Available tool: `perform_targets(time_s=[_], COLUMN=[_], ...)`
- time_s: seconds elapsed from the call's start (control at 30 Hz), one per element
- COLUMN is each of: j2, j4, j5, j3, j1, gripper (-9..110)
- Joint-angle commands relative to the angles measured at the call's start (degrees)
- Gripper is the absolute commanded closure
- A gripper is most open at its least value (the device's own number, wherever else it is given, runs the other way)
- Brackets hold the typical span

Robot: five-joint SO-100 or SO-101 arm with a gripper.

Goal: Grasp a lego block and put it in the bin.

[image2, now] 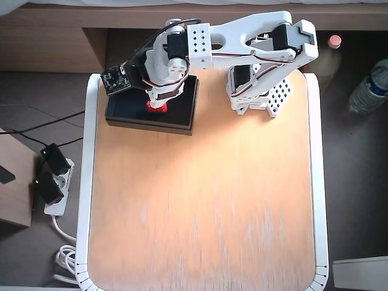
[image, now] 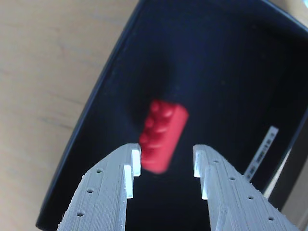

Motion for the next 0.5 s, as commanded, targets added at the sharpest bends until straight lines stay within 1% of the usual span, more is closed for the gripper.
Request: perform_targets(time_s=[0.0, 0.23, 0.47], j2=[0.6, 5.9, 15.6], j4=[-1.6, -1.7, -1.7], j5=[0.6, -1.8, -6.2], j3=[-0.5, -0.7, -1.0], j1=[1.1, -4.5, -18.6], gripper=[89, 90, 90])
